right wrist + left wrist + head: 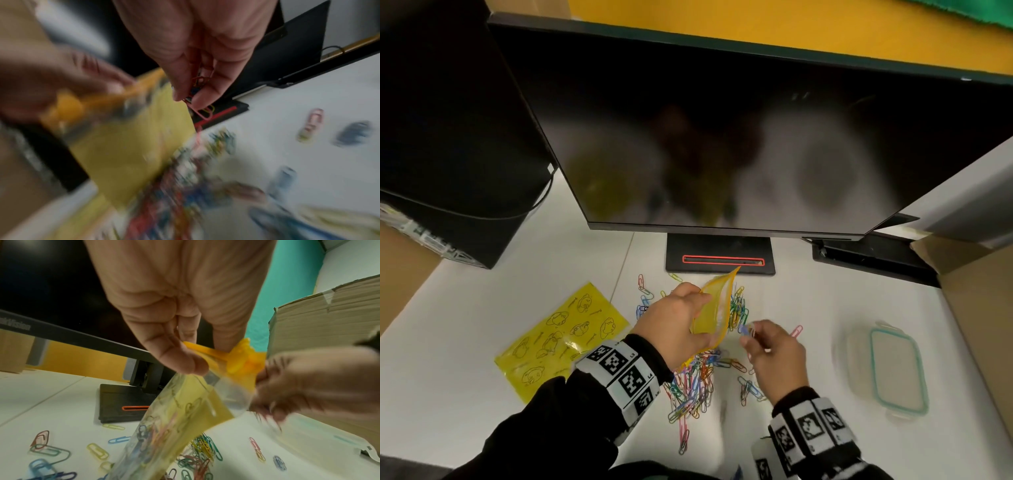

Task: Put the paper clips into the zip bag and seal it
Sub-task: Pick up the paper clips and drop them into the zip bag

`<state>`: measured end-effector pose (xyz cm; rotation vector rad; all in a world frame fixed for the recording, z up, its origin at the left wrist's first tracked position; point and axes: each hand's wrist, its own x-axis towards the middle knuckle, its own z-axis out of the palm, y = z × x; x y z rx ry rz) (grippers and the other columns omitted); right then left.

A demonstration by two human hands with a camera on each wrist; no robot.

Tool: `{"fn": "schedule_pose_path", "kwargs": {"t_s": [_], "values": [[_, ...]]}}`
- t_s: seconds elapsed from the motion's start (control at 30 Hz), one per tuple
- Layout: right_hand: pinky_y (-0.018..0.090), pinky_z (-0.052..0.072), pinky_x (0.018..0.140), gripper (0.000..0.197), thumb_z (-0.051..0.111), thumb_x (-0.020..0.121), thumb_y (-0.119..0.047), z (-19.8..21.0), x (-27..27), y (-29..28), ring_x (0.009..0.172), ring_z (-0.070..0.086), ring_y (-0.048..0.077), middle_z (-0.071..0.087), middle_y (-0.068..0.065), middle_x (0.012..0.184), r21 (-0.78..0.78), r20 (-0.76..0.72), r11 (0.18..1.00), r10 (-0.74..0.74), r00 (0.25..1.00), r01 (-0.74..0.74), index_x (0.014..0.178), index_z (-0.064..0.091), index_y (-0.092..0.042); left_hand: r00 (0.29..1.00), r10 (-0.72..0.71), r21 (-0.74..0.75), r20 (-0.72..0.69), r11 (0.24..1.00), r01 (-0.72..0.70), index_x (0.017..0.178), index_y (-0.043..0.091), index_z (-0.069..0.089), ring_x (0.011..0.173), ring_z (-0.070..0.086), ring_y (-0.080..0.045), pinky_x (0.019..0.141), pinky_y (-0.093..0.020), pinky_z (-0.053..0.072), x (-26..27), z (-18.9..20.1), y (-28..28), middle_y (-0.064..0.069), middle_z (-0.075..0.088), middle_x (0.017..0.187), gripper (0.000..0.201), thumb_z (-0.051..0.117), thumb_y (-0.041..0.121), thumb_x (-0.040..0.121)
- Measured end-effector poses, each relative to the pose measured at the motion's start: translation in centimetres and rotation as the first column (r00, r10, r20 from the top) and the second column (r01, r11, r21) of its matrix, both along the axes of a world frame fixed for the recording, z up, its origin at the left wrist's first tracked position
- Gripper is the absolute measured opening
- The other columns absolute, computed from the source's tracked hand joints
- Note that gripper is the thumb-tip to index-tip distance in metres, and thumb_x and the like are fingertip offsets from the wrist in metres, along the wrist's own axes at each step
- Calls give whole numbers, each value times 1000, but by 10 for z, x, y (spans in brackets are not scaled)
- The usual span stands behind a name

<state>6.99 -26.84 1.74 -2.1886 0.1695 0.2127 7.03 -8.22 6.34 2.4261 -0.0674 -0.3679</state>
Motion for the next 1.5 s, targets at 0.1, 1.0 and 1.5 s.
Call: {"fn": "schedule_pose_path", "kwargs": {"t_s": [0.1, 1.0, 1.5], "values": [[31, 54, 59, 22, 66, 79, -1, 40, 9, 14, 59, 56, 14, 63, 2, 66, 313, 27, 949, -59, 998, 48, 73, 65, -22, 1000, -18, 10, 2, 1000, 18, 133, 23, 43, 109, 55, -14, 92, -23, 43, 1, -2, -3, 7, 41, 134, 67, 69, 36, 74], [28, 44, 92, 63, 42, 74, 16, -46, 13, -76, 115, 47, 26, 47, 7, 130, -548, -258, 768, 220, 941, -330, 130, 47, -12, 999, -33, 33, 32, 999, 32, 131, 21, 46, 103, 57, -15, 88, -17, 40, 4, -4, 1, 4, 45, 131, 59, 66, 25, 76], [35, 40, 97, 57, 70, 78, -22, -48, -55, -49, 111, 42, 27, 52, 3, 124, -401, -229, 864, 227, 946, -305, 131, 49, -20, 997, -60, 59, 38, 997, 58, 131, 22, 46, 102, 58, -19, 90, -27, 47, -7, -5, 2, 2, 46, 131, 58, 66, 24, 77]]}}
